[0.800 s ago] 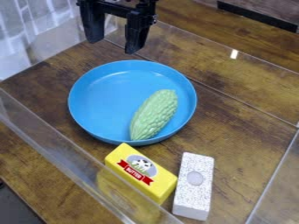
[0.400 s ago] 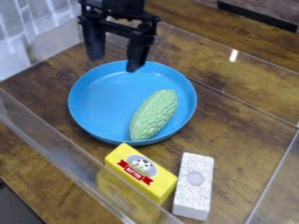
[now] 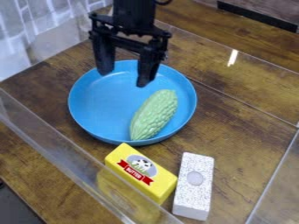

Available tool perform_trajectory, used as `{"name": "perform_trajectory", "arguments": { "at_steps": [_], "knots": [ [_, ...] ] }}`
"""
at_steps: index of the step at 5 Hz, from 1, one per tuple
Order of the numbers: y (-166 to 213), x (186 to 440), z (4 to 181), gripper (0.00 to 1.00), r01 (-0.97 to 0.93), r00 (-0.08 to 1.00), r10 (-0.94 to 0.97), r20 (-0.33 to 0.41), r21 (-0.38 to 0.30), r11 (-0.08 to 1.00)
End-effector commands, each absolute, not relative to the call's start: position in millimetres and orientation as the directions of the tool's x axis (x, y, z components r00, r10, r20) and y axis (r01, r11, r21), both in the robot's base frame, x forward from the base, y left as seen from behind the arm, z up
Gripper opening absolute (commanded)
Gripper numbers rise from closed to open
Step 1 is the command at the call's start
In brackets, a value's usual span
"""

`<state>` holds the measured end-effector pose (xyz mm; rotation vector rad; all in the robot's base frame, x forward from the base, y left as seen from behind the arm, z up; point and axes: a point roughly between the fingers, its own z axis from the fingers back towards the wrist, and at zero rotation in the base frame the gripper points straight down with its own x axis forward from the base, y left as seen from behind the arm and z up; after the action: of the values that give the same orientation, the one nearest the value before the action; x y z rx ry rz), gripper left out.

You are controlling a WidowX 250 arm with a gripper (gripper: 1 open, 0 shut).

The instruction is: Put the white object in the blue tray

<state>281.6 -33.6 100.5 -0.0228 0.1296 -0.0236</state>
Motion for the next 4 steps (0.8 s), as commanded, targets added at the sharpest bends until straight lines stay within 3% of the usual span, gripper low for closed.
{"name": "perform_trajectory", "arguments": {
  "at_steps": [1,4],
  "knots": [
    [-42.8,281.5,102.2,1.00,0.034,0.994,-0.037,-0.105,-0.025,0.999],
    [-59.7,274.6,87.9,1.00,0.046,0.991,-0.050,-0.122,-0.035,0.998]
  ]
}}
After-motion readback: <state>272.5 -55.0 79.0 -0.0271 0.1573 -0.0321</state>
